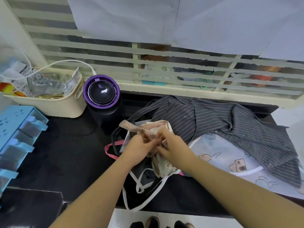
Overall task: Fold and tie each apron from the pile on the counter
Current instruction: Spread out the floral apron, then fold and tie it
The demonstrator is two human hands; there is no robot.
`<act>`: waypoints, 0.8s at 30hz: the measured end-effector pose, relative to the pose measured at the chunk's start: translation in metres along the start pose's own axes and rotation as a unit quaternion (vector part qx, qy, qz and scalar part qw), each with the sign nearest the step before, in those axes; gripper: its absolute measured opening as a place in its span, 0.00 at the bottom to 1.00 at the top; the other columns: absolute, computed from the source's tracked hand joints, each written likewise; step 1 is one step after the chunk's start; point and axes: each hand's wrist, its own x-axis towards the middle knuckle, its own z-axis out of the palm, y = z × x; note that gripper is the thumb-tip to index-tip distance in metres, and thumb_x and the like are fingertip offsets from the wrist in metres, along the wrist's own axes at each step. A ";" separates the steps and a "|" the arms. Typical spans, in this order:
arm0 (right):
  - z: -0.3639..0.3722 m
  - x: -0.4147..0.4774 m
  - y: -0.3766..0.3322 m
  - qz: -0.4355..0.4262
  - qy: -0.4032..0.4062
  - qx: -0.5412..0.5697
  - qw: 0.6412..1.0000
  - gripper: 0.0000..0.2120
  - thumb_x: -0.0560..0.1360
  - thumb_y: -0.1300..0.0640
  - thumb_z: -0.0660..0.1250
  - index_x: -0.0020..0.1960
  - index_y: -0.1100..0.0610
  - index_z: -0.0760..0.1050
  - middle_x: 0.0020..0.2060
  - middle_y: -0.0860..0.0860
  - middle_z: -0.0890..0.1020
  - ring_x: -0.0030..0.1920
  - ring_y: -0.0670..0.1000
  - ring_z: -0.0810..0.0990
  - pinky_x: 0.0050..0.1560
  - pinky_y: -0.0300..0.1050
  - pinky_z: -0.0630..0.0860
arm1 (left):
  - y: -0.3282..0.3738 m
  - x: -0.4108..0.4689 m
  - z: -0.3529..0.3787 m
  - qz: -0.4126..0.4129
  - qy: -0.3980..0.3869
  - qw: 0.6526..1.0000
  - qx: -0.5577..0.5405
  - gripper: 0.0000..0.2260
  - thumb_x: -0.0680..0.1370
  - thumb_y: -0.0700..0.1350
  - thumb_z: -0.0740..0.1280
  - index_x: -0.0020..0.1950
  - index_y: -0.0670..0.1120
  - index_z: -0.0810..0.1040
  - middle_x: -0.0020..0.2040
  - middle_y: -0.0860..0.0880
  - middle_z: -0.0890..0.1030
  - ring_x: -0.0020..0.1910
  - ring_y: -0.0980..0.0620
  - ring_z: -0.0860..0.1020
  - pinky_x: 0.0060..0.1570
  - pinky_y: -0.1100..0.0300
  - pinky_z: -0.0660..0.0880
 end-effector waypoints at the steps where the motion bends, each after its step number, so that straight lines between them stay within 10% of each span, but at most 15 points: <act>1: 0.004 -0.001 0.000 0.003 0.025 0.007 1.000 0.09 0.75 0.61 0.66 0.49 0.51 0.68 0.38 0.44 0.77 0.32 0.41 0.72 0.35 0.34 0.70 | -0.004 -0.001 0.000 -0.007 0.010 1.000 -0.004 0.09 0.75 0.53 0.71 0.49 0.49 0.76 0.41 0.52 0.82 0.39 0.59 0.81 0.37 0.69 0.75; 6: 0.010 0.000 0.005 0.033 0.088 0.006 0.996 0.03 0.76 0.58 0.68 0.49 0.54 0.80 0.41 0.45 0.81 0.42 0.45 0.79 0.46 0.32 0.73 | -0.033 -0.021 0.002 0.048 -0.020 0.996 0.073 0.06 0.77 0.40 0.67 0.44 0.51 0.78 0.48 0.52 0.78 0.50 0.54 0.76 0.57 0.54 0.73; 11: 0.008 -0.001 0.002 -0.033 0.003 -0.172 0.985 0.12 0.79 0.52 0.60 0.60 0.48 0.79 0.50 0.47 0.80 0.50 0.50 0.78 0.47 0.49 0.76 | -0.056 -0.044 0.022 0.183 0.111 0.879 0.426 0.20 0.73 0.44 0.71 0.65 0.51 0.76 0.60 0.51 0.75 0.64 0.49 0.73 0.67 0.45 0.64; 15: 0.001 -0.003 -0.006 -0.029 -0.049 -0.218 0.974 0.11 0.76 0.49 0.62 0.56 0.50 0.77 0.48 0.45 0.72 0.46 0.50 0.75 0.44 0.48 0.76 | -0.053 -0.049 0.035 0.109 0.100 0.925 0.349 0.22 0.81 0.48 0.60 0.75 0.49 0.62 0.73 0.52 0.59 0.73 0.52 0.61 0.74 0.51 0.56; 21: -0.010 0.003 -0.014 0.031 -0.096 0.054 0.993 0.12 0.74 0.62 0.66 0.33 0.52 0.74 0.27 0.41 0.73 0.29 0.41 0.69 0.38 0.40 0.71 | -0.041 -0.041 0.041 0.132 0.134 0.978 0.086 0.16 0.80 0.42 0.64 0.68 0.47 0.71 0.64 0.55 0.67 0.59 0.61 0.73 0.60 0.58 0.74; 24: -0.010 0.004 -0.013 0.067 -0.111 0.110 0.986 0.05 0.74 0.65 0.64 0.40 0.59 0.76 0.29 0.42 0.73 0.30 0.41 0.69 0.35 0.37 0.70 | -0.033 -0.037 0.041 0.130 0.150 0.980 0.018 0.15 0.78 0.41 0.66 0.65 0.50 0.74 0.59 0.56 0.69 0.56 0.63 0.74 0.58 0.65 0.74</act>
